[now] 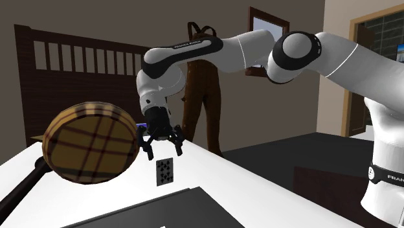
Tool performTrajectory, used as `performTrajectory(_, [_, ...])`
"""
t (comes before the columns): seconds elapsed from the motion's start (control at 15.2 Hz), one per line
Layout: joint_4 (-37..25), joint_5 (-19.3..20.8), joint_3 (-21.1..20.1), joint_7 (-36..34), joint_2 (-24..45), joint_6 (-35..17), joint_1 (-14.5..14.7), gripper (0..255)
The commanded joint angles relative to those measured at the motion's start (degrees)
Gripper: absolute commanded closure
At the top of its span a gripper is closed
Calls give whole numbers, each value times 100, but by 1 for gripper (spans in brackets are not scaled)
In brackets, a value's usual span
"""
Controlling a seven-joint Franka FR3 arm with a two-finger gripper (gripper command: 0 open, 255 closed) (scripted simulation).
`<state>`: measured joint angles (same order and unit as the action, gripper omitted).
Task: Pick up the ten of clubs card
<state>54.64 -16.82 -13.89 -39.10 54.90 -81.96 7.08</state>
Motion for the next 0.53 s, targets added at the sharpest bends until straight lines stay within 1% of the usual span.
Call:
performTrajectory(0.0, [49,4,8,37,64,-105,8,0])
performTrajectory(0.26, [112,14,21,90,137,-231,15,0])
performTrajectory(0.33, [110,15,21,91,141,-231,15,255])
performTrajectory(0.46, [86,16,21,86,153,-221,19,255])
